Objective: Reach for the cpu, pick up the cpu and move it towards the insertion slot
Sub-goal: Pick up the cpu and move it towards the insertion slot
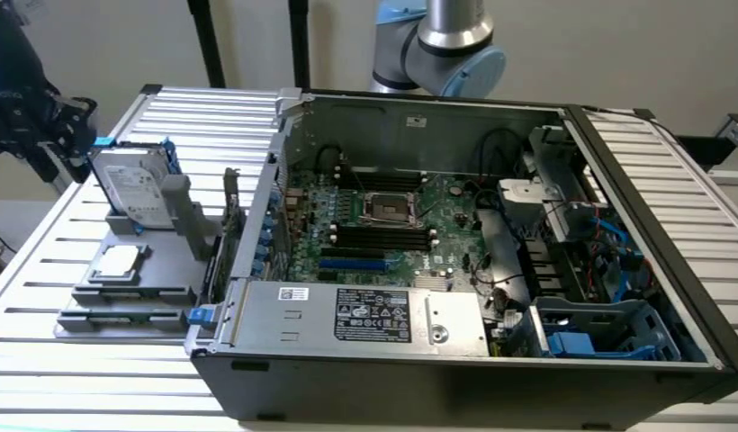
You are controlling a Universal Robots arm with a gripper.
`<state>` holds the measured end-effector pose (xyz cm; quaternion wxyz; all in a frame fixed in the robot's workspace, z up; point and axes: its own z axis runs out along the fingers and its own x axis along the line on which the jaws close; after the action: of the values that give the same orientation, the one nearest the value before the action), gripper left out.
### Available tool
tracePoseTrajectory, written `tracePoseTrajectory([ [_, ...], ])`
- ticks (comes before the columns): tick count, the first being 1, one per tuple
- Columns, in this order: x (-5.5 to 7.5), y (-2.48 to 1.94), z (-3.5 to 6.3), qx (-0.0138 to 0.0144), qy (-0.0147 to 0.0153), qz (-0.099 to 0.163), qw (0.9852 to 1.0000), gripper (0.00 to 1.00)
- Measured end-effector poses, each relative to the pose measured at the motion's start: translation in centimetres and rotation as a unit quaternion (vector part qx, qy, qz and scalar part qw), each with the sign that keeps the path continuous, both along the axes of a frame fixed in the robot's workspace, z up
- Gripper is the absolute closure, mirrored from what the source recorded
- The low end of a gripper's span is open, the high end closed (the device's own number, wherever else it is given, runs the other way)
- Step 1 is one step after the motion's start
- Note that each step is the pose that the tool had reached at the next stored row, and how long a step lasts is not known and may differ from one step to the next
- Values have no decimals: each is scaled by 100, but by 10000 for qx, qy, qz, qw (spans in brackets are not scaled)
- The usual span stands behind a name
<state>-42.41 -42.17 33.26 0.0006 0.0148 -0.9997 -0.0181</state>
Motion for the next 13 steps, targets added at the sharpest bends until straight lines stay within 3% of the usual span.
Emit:
tracePoseTrajectory([
  [2, 0, 0, 0, 0, 1, 0, 10000, 53],
  [5, 0, 0, -13, 1, -1, 0, 10000, 47],
  [6, 0, 0, -27, 0, -1, 0, 10000, 40],
  [13, 7, 0, -154, 0, 0, 0, 10000, 40],
])
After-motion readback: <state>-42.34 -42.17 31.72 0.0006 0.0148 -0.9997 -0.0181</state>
